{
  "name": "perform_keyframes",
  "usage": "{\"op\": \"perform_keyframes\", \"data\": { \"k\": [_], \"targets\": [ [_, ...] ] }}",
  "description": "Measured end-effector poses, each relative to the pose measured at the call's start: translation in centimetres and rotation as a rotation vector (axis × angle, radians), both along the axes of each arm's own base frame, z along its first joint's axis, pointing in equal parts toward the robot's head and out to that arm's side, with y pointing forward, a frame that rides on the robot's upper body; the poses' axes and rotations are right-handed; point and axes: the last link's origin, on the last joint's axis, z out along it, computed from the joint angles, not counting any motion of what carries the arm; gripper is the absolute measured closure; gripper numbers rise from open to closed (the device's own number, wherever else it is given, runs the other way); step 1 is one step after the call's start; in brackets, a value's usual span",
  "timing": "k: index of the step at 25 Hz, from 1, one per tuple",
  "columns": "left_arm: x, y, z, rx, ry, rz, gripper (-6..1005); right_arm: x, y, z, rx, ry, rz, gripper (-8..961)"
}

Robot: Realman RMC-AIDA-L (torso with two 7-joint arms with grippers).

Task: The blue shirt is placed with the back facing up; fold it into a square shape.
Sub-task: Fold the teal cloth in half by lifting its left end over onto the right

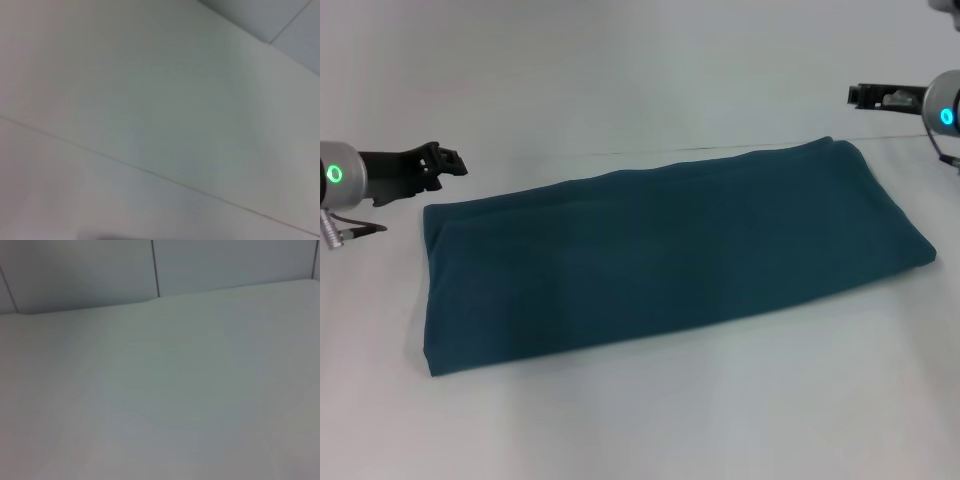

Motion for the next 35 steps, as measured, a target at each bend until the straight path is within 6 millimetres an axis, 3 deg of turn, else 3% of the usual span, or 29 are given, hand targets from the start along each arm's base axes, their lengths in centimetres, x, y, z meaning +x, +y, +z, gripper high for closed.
{"op": "perform_keyframes", "data": {
  "k": [1, 4, 7, 9, 10, 15, 23, 26, 35],
  "targets": [
    [0.0, 0.0, 0.1, 0.006, -0.003, 0.000, 789, 0.1, 0.0, 0.3, 0.004, 0.007, -0.004, 793],
    [-0.3, -0.2, 0.5, 0.019, -0.018, 0.004, 731, 0.7, -0.2, 1.1, 0.007, 0.040, -0.023, 569],
    [-0.4, -0.5, 0.8, 0.027, -0.048, 0.001, 673, 1.5, -0.9, 1.8, -0.018, 0.102, -0.042, 415],
    [-0.4, -0.9, 0.9, 0.031, -0.092, -0.011, 534, 1.9, -1.6, 2.2, -0.041, 0.154, -0.042, 312],
    [-0.5, -1.4, 0.9, 0.029, -0.122, -0.026, 464, 2.1, -2.2, 2.2, -0.052, 0.185, -0.039, 299],
    [-1.2, -4.1, 0.5, 0.012, -0.305, -0.086, 366, 2.9, -6.1, 2.2, -0.126, 0.404, 0.031, 232],
    [-3.1, -8.3, -0.1, -0.007, -0.516, -0.108, 375, 5.0, -12.8, 2.9, -0.181, 0.741, 0.133, 165],
    [-4.5, -10.2, -0.9, -0.006, -0.599, -0.084, 375, 5.7, -15.8, 2.0, -0.243, 0.846, 0.164, 165],
    [-7.9, -13.6, -3.5, 0.008, -0.690, 0.039, 375, 6.4, -17.9, 0.4, -0.304, 0.877, 0.171, 165]
  ]
}}
